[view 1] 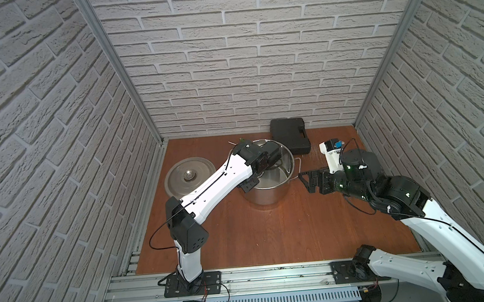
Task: Stir the soup with a spoon
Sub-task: Stir the soup in the pan with a stick.
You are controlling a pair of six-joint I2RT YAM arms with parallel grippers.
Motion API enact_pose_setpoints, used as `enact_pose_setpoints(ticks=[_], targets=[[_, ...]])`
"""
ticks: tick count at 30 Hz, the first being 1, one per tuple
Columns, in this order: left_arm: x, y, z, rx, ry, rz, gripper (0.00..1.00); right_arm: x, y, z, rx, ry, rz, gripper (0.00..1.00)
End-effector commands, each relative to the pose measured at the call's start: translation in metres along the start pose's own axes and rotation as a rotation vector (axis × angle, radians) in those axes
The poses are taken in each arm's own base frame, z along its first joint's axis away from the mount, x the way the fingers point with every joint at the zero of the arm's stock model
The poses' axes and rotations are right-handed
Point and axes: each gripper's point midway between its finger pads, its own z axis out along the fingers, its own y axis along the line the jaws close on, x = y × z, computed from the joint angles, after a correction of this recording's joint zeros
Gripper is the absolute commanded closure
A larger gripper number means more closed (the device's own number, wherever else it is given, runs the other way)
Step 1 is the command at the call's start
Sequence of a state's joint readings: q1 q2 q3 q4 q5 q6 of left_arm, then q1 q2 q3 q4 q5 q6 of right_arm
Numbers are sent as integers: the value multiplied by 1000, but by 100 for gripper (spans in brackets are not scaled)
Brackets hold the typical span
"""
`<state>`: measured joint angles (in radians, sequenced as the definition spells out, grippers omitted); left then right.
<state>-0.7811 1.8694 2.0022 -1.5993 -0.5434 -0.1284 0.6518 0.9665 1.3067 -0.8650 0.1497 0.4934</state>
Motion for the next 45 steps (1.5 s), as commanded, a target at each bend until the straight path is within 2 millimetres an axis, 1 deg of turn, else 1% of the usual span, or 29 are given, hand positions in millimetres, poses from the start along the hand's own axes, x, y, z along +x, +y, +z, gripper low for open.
enact_pose_setpoints(ticks=[1, 5, 8, 10, 12, 16, 19, 23, 26, 29, 33, 36, 38, 39, 42, 45], targets=[[-25, -9, -2, 30, -55, 10, 100, -5, -8, -11, 25, -43, 10, 2], [-47, -26, -6, 73, -94, 25, 100, 1, -15, -15, 48, -38, 6, 2], [-58, -42, -13, 114, -125, 38, 100, 8, -20, -16, 59, -28, 11, 1], [-62, -54, -19, 144, -145, 52, 100, 13, -23, -18, 62, -25, 20, 1], [-60, -64, -22, 163, -144, 72, 100, 18, -26, -19, 66, -23, 28, 1], [-35, -75, -19, 170, -73, 107, 100, 24, -31, -22, 73, -25, 40, 1], [-13, -70, -21, 167, -53, 82, 100, 26, -31, -21, 72, -20, 39, 1], [14, -56, -22, 132, -15, 54, 100, 29, -27, -14, 56, -2, 43, 1], [24, -43, -15, 99, 22, 40, 100, 32, -24, -7, 43, 10, 50, 1], [28, -26, -5, 74, 64, 16, 100, 31, -20, -1, 35, 19, 52, 1], [20, -2, 6, 33, 79, -6, 100, 28, -17, 0, 24, 19, 53, 1], [7, 12, 12, 15, 67, -33, 100, 28, -18, -3, 33, 21, 54, 1], [-6, 17, 15, 17, 39, -56, 100, 28, -20, -6, 39, 19, 56, 1], [-12, 17, 15, 22, 24, -62, 100, 29, -22, -8, 42, 18, 58, 1], [-35, 5, 12, 79, -33, -79, 100, 33, -27, -13, 60, 18, 54, 1], [-49, -14, 9, 115, -57, -47, 100, 35, -33, -19, 79, 15, 53, 1]])
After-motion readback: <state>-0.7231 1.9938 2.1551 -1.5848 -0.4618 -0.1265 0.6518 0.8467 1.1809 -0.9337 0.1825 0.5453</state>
